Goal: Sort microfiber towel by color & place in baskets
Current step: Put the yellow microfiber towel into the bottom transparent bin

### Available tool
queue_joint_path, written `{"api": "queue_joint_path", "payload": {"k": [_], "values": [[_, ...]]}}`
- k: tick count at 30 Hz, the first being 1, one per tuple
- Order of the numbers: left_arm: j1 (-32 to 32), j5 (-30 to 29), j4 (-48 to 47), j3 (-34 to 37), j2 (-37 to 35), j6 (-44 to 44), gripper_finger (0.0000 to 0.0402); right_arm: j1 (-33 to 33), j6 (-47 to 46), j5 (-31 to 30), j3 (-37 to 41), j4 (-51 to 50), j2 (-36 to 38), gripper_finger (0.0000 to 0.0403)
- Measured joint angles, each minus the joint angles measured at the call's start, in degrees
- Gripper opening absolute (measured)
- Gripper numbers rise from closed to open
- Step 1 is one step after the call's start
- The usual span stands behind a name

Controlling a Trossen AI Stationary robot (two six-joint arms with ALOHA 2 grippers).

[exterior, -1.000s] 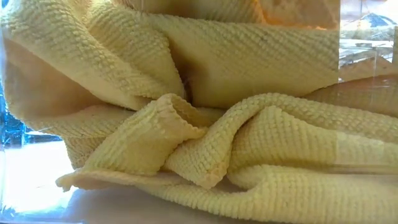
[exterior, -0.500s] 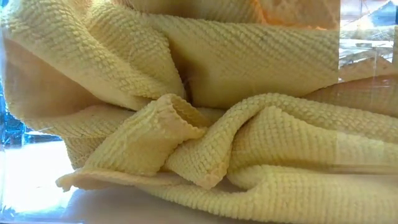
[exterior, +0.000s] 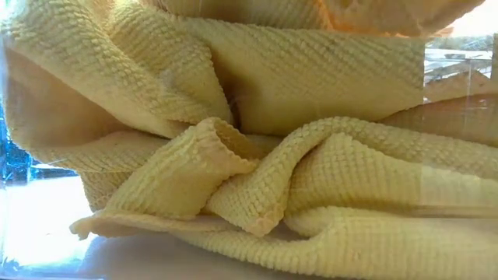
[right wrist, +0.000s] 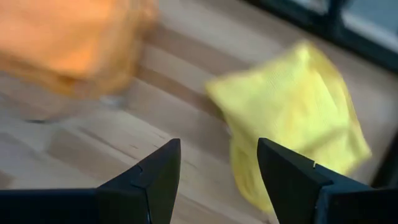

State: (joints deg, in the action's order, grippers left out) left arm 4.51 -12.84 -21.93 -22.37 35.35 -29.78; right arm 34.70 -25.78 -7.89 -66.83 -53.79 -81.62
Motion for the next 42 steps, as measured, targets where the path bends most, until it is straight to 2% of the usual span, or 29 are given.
{"api": "queue_joint_path", "payload": {"k": [5, 13, 18, 23, 27, 31, 34, 38, 42], "values": [[0.0, -0.7, 0.0, 0.0, 0.0, 0.0, 0.0060, 4.9, -2.8, 0.1, 8.4, 1.5, 0.6, 0.0208], [0.0, -0.7, 0.0, 0.0, 0.0, -0.1, 0.0060, 9.9, -3.9, 0.4, 19.3, 11.2, 0.6, 0.0208], [0.0, -0.7, 0.0, 0.0, 0.0, 0.0, 0.0060, 10.7, -3.8, 0.3, 24.7, 21.2, 0.6, 0.0208], [0.0, -1.4, 0.0, 0.0, 0.0, 1.3, 0.0060, 10.8, -3.4, -2.9, 28.8, 29.1, 0.6, 0.0208], [0.0, -1.4, 0.2, 0.0, 0.0, 6.8, 0.0060, 10.8, 1.8, -5.2, 30.8, 32.8, 0.6, 0.0208], [0.0, -1.5, 2.4, 0.0, 0.0, 7.0, 0.0060, 10.8, 6.7, -7.0, 32.5, 36.0, 0.6, 0.0208], [0.0, -1.5, 3.6, 0.0, 0.0, 7.6, 0.0060, 11.2, 6.3, -6.5, 34.0, 36.9, 0.6, 0.0207], [0.0, -1.5, 6.6, 0.0, 0.0, 10.8, 0.0060, 11.4, 7.9, -5.1, 35.9, 37.6, 0.7, 0.0172], [0.0, -1.5, 9.3, 0.0, 0.0, 13.4, 0.0060, 10.6, 7.8, -3.5, 36.1, 36.6, 0.8, 0.0083]]}}
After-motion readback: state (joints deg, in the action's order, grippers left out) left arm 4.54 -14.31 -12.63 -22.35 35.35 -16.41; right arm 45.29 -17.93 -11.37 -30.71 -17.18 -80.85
